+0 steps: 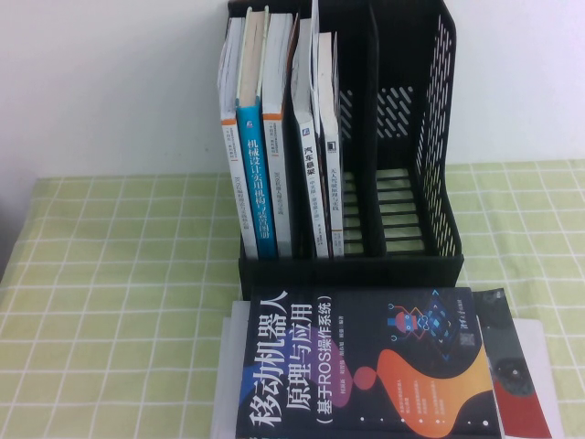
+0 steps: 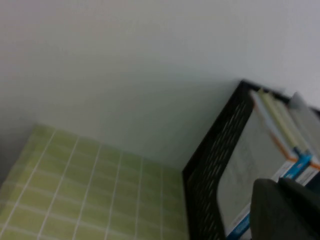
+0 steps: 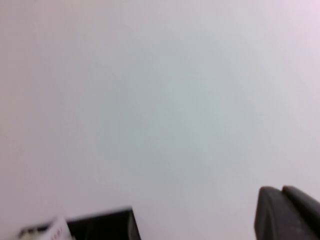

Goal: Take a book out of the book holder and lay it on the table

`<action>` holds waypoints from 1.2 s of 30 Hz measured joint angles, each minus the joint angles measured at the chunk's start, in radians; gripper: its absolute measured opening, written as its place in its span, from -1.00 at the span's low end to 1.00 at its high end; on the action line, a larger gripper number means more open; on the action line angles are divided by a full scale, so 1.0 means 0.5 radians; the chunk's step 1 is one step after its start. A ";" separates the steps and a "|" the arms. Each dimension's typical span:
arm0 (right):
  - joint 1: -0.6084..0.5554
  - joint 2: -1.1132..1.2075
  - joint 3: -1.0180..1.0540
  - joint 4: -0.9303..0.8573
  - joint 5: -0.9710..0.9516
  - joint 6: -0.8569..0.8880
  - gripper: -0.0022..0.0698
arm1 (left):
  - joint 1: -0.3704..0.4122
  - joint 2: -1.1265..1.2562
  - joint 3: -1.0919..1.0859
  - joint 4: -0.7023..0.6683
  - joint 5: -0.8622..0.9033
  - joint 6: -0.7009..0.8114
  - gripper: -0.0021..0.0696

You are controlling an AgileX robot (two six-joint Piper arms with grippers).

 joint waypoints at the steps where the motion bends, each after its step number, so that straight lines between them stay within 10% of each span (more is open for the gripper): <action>1: 0.009 0.063 -0.015 0.000 0.105 -0.013 -0.95 | 0.000 0.067 -0.005 -0.004 0.036 0.023 -0.95; 18: 0.053 0.318 0.063 0.183 0.499 -0.235 -0.95 | 0.000 0.914 0.035 -0.899 0.127 0.441 -0.95; 24: 0.057 0.518 0.120 0.584 0.483 -0.573 -0.95 | -0.004 1.232 0.035 -1.796 0.117 1.281 -0.95; 30: 0.189 0.826 0.134 1.062 0.478 -1.282 -0.95 | -0.269 1.515 0.005 -3.270 -0.043 2.918 -0.95; 36: 0.230 1.088 0.132 1.519 0.516 -1.734 -0.95 | -0.634 1.779 -0.364 -3.479 -0.265 3.372 -0.95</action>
